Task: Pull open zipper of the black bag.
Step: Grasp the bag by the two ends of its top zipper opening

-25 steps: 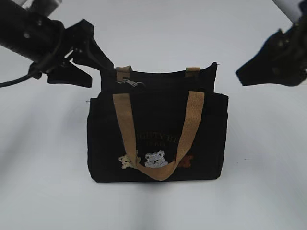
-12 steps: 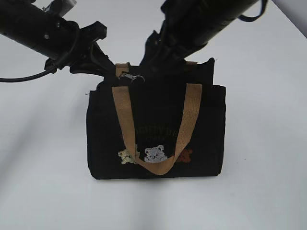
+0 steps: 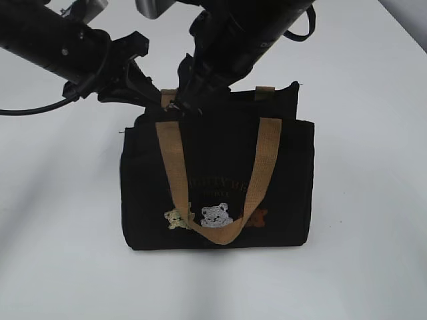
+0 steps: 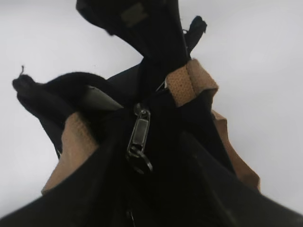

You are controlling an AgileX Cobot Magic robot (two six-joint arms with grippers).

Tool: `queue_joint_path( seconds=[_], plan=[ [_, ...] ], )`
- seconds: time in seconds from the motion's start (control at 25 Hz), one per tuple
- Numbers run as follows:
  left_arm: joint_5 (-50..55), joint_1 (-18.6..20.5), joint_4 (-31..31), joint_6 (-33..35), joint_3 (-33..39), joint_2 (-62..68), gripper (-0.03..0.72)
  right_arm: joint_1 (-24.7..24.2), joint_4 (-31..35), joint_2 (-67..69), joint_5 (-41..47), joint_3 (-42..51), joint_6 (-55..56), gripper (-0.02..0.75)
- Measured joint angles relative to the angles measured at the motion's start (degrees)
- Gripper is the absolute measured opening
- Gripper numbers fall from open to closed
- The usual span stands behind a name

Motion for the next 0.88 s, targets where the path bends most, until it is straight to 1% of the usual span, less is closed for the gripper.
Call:
queue_joint_path(
  seconds=[0.12,0.2,0.28,0.36,0.48,0.76,0.88],
  plan=[
    [0.00,0.00,0.00,0.00,0.00,0.00,0.011,0.00,0.00,0.00,2.08,-0.04,-0.30,0.308],
    [0.00,0.00,0.00,0.00,0.00,0.00,0.011,0.00,0.00,0.04,2.68,-0.04,-0.56,0.283],
    [0.00,0.00,0.00,0.02,0.00,0.00,0.011,0.00,-0.95,0.04,2.68,-0.04,-0.60,0.253],
    [0.00,0.00,0.00,0.02,0.00,0.00,0.011,0.00,-2.56,0.11,2.57,-0.04,-0.75,0.239],
    [0.00,0.00,0.00,0.02,0.00,0.00,0.010,0.00,-3.76,0.70,2.43,-0.04,-0.75,0.233],
    [0.00,0.00,0.00,0.02,0.00,0.00,0.008,0.00,-3.84,1.54,1.28,-0.11,-0.79,0.226],
    [0.00,0.00,0.00,0.02,0.00,0.00,0.008,0.00,-3.84,1.60,1.02,-0.11,-1.05,0.170]
  ],
)
